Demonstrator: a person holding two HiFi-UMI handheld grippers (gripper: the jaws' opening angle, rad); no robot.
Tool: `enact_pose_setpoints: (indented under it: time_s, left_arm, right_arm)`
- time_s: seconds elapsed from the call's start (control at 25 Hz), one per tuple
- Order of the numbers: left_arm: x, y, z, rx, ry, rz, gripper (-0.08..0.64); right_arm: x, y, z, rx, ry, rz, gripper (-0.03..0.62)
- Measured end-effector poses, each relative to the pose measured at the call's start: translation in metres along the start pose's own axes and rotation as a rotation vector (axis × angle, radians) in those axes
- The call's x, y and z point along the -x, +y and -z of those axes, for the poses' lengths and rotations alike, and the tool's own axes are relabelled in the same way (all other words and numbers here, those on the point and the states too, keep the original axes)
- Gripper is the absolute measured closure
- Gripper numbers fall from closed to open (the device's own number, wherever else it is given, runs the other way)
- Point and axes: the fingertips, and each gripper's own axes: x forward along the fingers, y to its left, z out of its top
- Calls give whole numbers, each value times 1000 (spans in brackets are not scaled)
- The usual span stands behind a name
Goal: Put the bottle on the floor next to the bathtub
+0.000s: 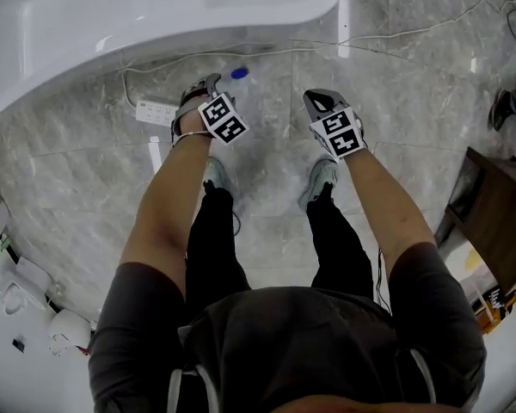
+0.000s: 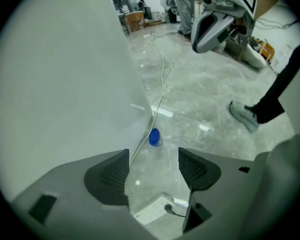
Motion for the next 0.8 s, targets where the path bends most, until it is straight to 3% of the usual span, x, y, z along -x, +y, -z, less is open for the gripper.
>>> enact_pose_setpoints:
  time_s: [0.16, 0.36, 0.64, 0.8]
  left_arm:
    - [106, 1, -3, 155, -125, 18, 268]
    - [265, 31, -29, 295, -345, -9, 270]
    - [503, 53, -65, 446, -718, -37, 351]
    - [611, 44, -89, 447, -923, -20, 385]
  right_arm:
    - [77, 25, -61, -13, -47, 6, 598]
    - [186, 43, -158, 24, -136, 31, 598]
    - [358, 96, -276, 42, -302, 41, 598]
    - [438, 126, -327, 55, -419, 6, 598]
